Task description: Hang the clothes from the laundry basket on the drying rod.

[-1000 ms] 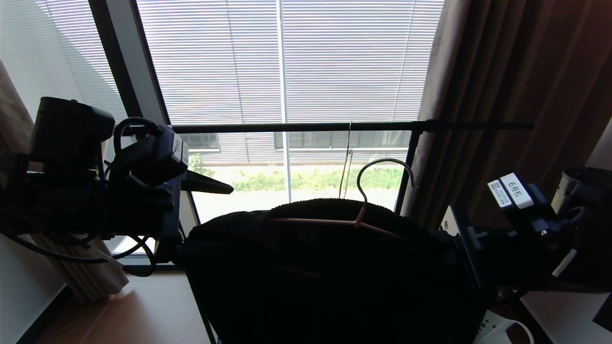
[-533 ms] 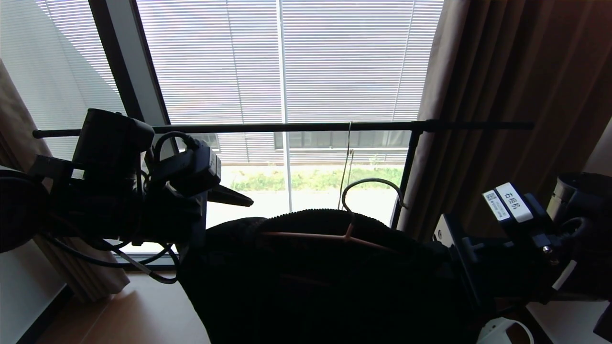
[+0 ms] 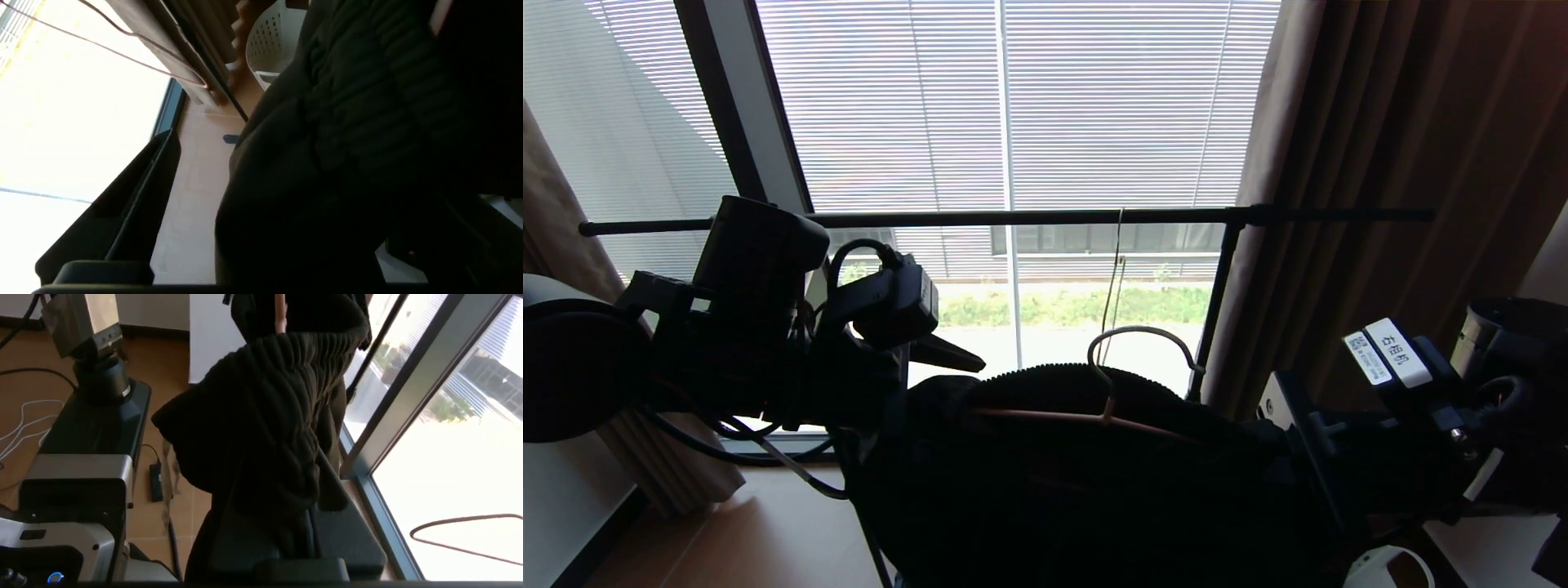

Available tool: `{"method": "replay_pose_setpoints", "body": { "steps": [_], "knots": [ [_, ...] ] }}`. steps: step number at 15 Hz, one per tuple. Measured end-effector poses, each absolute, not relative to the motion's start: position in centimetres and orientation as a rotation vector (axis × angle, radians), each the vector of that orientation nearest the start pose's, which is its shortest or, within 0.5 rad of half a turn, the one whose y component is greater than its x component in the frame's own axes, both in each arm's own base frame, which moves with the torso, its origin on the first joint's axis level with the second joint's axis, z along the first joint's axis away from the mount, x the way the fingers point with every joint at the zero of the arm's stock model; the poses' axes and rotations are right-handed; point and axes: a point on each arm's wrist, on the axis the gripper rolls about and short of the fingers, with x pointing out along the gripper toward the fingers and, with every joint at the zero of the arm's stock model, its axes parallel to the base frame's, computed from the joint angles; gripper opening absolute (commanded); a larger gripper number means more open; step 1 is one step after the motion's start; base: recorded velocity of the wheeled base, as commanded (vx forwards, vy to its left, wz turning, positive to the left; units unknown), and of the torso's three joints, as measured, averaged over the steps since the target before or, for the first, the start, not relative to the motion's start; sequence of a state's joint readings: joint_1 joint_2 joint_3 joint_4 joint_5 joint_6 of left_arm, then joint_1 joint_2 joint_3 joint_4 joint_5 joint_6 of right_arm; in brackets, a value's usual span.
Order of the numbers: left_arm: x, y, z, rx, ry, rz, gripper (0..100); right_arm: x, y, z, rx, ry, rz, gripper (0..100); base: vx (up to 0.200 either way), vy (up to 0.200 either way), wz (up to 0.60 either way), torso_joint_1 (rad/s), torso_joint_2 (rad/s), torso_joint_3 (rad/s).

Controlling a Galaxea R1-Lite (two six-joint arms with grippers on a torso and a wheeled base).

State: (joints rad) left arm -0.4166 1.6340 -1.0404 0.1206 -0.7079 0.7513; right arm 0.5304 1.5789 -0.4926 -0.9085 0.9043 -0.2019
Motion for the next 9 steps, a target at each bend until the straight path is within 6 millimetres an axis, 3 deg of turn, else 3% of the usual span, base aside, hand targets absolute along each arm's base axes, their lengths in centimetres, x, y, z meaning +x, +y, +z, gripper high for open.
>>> {"method": "replay_pose_setpoints", "body": {
  "steps": [5,9],
  "knots": [
    [24.8,-12.7,20.1,0.534,0.3,-1.298,0,20.4,13.8,16.5,-0.129,0.04,1.436,0,0.0,0.0,0.0,0.0,0.0,0.0],
    [24.9,-12.5,20.2,0.51,0.315,-1.281,0,21.9,13.8,16.4,-0.125,0.049,1.403,0,0.0,0.0,0.0,0.0,0.0,0.0]
  ]
}}
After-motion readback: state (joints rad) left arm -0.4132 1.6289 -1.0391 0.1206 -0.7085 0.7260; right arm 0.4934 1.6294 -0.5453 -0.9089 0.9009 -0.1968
